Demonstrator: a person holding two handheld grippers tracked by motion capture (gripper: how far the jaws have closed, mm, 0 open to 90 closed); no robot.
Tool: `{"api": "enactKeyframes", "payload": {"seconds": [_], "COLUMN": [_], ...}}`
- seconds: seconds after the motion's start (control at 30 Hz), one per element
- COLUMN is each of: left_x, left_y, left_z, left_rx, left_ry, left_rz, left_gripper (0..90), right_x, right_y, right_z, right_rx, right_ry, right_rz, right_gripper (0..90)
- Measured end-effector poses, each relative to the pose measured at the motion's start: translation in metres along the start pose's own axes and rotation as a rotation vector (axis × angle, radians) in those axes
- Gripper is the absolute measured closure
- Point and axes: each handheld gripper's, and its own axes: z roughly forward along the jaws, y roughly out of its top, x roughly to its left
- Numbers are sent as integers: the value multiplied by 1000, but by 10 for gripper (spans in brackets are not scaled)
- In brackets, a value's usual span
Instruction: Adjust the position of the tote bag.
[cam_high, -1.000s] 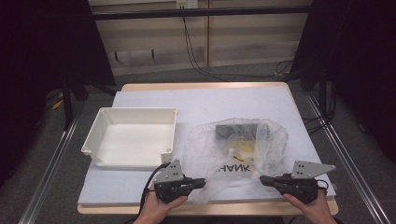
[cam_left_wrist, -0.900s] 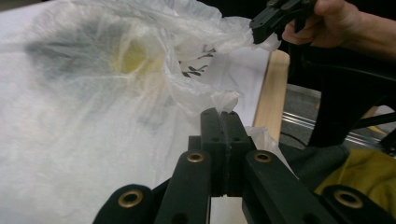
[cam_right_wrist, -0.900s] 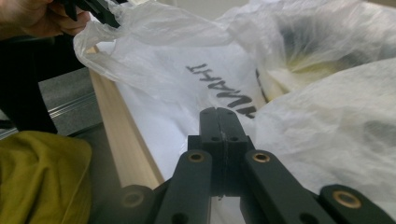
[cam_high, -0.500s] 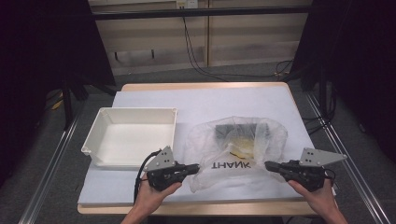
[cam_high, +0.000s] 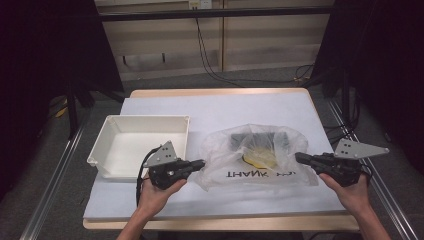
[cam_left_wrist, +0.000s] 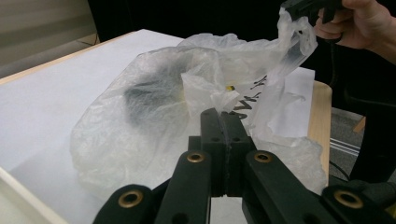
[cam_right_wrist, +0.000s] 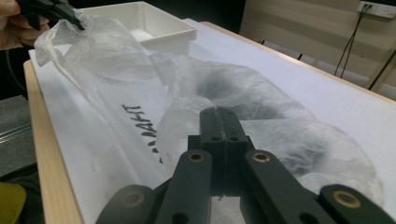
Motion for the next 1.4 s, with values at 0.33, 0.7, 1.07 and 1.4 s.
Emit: {"api": "enactKeyframes", "payload": {"seconds": [0.33, 0.7, 1.07, 1.4], "left_x": [20, 46, 65, 87], "left_y": [12, 23, 38, 43], "left_z": [-8, -15, -16, -8], "left_rx": [18, 42, 81, 163], "left_ry": [42, 79, 116, 161], "left_rz": [6, -15, 3, -1], "left_gripper": [900, 900, 900, 900], "right_x": [-21, -43, -65, -87], "right_y": [12, 30, 41, 46], "right_z": [1, -4, -3, 2], "right_rx": [15, 22, 46, 103], "right_ry": [-38, -87, -125, -165], "right_rz": [-1, -2, 3, 10], "right_gripper": [900, 900, 900, 900]}}
